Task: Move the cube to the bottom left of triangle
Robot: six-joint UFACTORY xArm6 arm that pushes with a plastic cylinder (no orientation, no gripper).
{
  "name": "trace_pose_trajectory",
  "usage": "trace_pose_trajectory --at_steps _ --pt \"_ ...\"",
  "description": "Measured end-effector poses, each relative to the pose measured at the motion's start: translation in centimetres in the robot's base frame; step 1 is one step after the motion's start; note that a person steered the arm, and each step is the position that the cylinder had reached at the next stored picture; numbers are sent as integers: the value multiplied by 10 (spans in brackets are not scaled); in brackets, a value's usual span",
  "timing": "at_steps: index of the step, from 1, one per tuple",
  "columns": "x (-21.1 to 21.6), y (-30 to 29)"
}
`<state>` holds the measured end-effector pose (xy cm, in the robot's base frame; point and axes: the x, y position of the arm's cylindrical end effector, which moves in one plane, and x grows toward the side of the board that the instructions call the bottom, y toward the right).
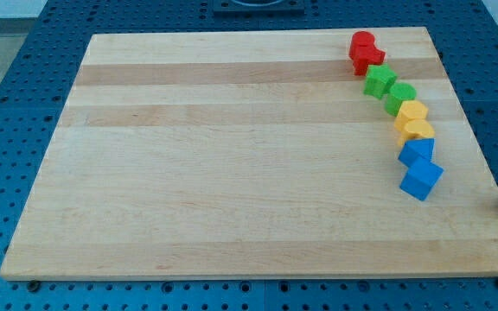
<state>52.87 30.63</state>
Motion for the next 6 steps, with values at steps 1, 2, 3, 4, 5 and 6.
trace_pose_trajectory --at_steps 1,2,3,4,5,6 --pt "-30 -17" --pt "-32 -71" --pt "-31 -41" --pt "-23 -53" --pt "0 -95" --pt "14 -154"
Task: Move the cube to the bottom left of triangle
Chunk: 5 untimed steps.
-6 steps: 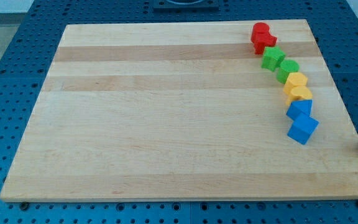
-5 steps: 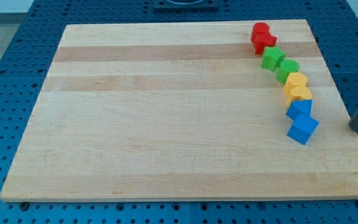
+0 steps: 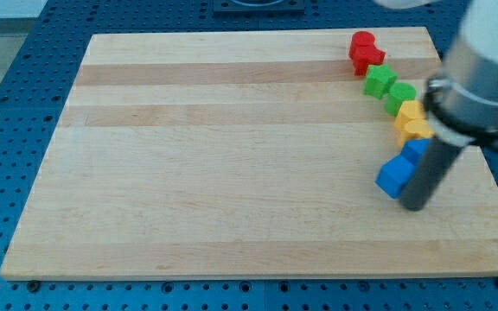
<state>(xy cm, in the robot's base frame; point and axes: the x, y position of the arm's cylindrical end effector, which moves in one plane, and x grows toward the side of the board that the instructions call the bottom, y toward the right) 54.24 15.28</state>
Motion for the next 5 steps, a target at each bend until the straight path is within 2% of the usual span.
trace_pose_trajectory --at_steps 1,2,3,4,5 --pt "-26 -82" --pt "-42 -124" --pt "-1 -107" --pt "15 -54" --pt "-14 -20"
